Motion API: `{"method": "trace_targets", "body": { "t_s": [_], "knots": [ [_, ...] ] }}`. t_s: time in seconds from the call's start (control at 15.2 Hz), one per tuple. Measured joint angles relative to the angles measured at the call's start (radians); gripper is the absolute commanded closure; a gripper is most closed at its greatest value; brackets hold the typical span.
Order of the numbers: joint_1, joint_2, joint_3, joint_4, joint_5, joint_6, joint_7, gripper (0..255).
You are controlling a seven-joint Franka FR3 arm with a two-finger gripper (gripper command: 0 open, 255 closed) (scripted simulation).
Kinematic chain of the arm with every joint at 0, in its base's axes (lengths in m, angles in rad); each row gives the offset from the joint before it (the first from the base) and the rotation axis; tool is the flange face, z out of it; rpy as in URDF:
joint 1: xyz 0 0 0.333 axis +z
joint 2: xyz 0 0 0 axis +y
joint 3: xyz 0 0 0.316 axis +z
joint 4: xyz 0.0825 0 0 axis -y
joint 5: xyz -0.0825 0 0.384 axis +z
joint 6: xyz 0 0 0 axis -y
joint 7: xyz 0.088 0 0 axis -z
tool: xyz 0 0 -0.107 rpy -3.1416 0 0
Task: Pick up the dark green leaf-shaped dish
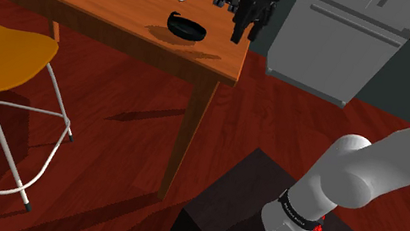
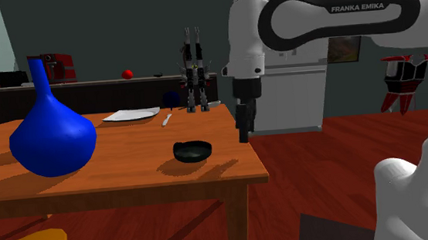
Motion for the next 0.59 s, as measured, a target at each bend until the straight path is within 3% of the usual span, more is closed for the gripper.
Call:
{"method": "trace_targets", "body": {
  "t_s": [0.59],
  "knots": [
    [0.029,0.305,0.125,0.306,-0.084,0.022,0.132,0]
  ]
}}
